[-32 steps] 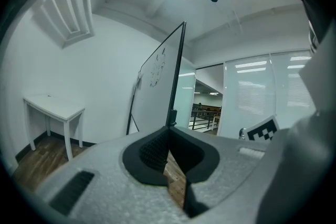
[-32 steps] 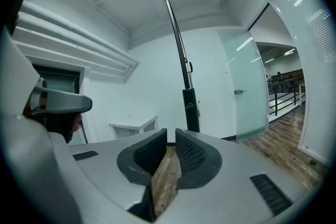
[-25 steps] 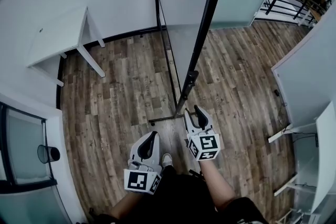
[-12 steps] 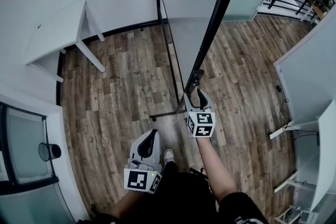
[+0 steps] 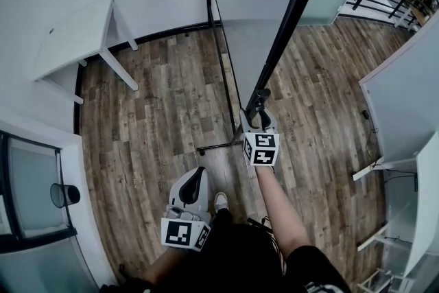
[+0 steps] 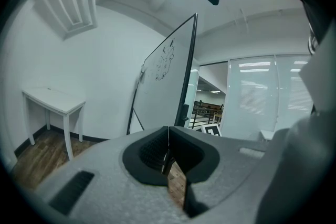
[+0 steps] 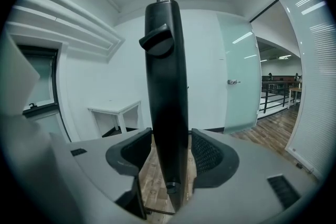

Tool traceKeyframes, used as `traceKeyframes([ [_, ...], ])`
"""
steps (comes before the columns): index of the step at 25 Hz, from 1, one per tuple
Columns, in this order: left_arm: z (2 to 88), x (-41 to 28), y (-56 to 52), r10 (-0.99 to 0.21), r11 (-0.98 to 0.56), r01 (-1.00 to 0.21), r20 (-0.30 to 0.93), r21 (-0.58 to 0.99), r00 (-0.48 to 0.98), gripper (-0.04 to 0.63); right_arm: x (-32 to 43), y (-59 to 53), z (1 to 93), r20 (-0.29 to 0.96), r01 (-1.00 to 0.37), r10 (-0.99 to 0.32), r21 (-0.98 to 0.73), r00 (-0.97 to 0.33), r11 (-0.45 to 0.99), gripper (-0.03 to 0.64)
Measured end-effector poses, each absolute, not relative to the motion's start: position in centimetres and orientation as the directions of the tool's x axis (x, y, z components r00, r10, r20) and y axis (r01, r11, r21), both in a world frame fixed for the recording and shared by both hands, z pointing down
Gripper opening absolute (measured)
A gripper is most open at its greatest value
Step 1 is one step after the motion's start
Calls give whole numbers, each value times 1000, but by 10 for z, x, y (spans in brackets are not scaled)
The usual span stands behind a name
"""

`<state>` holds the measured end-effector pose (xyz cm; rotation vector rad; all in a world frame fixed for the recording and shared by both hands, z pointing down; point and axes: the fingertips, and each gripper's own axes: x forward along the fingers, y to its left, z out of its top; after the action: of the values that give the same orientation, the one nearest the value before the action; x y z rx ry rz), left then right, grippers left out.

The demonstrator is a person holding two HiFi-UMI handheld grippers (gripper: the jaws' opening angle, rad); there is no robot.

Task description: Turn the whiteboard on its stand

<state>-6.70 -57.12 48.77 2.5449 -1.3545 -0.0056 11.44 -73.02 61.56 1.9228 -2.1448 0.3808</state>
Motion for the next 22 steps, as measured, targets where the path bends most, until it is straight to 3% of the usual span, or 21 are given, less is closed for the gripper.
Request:
traceKeyframes([
  [22, 486, -88, -554, -857, -468, -852, 116, 233, 502, 18, 117, -722, 620, 341, -996, -936, -16, -91, 91, 193],
])
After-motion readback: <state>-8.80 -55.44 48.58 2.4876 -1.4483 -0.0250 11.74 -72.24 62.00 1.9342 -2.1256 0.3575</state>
